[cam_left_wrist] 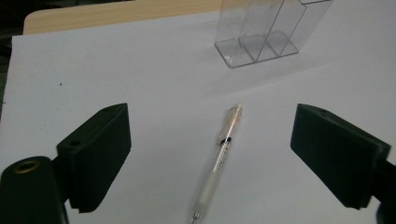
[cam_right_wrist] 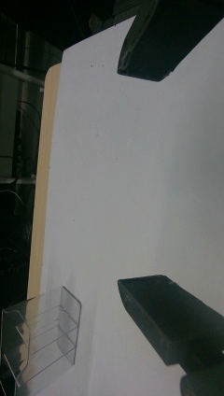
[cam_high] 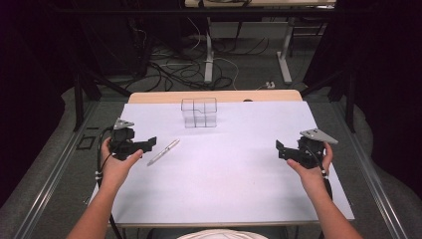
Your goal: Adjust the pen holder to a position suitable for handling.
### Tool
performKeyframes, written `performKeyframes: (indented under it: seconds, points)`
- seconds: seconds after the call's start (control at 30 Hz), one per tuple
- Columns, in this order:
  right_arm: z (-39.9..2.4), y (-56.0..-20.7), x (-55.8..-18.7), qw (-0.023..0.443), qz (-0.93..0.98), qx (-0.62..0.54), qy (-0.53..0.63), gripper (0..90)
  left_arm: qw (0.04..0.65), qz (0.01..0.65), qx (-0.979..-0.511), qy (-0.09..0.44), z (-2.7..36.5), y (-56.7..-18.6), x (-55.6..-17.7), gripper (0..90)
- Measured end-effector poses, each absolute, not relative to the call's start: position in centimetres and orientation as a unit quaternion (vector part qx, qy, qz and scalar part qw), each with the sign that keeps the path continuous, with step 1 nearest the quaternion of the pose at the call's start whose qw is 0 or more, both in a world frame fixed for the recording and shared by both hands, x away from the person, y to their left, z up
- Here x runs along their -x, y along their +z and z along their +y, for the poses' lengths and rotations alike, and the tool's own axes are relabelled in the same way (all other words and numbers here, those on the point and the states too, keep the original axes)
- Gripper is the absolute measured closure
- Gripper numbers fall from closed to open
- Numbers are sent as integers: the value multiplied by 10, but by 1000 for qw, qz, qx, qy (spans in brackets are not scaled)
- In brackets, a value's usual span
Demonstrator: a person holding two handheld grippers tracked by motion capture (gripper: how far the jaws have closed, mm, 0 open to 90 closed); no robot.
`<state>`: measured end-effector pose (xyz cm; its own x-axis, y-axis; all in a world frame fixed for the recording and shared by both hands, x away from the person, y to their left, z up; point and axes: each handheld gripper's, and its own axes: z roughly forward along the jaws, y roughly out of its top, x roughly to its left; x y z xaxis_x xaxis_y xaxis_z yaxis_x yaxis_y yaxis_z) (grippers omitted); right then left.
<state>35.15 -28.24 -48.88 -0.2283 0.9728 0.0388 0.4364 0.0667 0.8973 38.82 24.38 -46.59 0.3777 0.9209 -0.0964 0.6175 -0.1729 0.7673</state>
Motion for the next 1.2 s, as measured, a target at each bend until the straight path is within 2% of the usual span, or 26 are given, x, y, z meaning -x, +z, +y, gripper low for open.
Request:
performKeyframes:
  seconds: [0.03,0.23,0.47,0.63,1.03,1.2]
  points:
    - [-282,-489,-352,316,659,-535,425,1,378,520,-739,201,244,-466,-388,158]
    - [-284,-491,-352,312,659,-540,422,2,370,524,-743,191,240,-462,-398,166]
    - [-284,-492,-353,308,661,-541,420,8,346,502,-768,194,236,-460,-408,264]
    - [-285,-493,-353,307,661,-540,420,15,326,504,-775,196,233,-461,-413,280]
    - [-288,-497,-356,305,665,-541,414,43,299,506,-790,172,233,-471,-426,419]
    - [-287,-499,-356,301,664,-547,412,45,276,499,-801,184,231,-475,-428,448]
